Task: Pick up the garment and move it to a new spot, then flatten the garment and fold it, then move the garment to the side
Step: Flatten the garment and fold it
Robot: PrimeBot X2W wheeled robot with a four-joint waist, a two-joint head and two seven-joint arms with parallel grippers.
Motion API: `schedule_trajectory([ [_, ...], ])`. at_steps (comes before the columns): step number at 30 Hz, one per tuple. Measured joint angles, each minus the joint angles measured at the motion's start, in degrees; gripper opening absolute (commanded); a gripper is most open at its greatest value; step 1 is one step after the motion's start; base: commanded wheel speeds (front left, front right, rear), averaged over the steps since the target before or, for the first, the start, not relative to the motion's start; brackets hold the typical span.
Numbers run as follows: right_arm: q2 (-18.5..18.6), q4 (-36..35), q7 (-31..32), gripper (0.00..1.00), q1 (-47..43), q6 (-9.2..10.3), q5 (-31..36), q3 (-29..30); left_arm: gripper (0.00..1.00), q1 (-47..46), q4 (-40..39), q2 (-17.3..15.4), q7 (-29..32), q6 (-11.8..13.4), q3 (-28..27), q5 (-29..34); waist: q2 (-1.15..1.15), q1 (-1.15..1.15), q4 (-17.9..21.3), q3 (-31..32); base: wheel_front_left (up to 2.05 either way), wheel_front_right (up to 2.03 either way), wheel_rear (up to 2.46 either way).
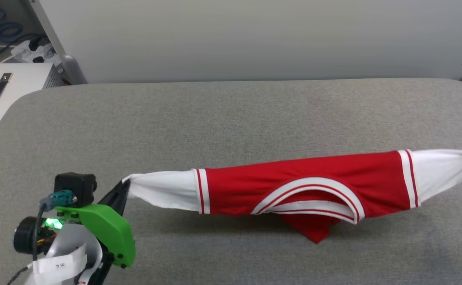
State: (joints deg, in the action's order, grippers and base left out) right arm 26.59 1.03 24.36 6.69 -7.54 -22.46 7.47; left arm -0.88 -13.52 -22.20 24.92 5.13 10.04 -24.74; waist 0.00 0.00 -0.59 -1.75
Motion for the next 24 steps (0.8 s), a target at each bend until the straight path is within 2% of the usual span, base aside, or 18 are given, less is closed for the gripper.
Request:
schedule_trajectory([
  [11, 4.81, -6.27, -0.11, 0.0, 10.89, -0.04, -4.07, -0.22, 0.0, -6.62, -5.77, -3.15, 0.02, -1.19, -4.89, -2.57, 0.0, 0.0, 3.41, 3.66, 0.0, 0.0, 0.0],
  [24, 5.89, -7.28, -0.49, 0.0, 21.19, -0.04, -4.49, -1.85, 0.0, -15.41, -7.75, -5.35, -1.87, -1.96, -9.03, -4.37, 0.0, 0.0, 4.51, 2.78, 0.0, 0.0, 0.0],
])
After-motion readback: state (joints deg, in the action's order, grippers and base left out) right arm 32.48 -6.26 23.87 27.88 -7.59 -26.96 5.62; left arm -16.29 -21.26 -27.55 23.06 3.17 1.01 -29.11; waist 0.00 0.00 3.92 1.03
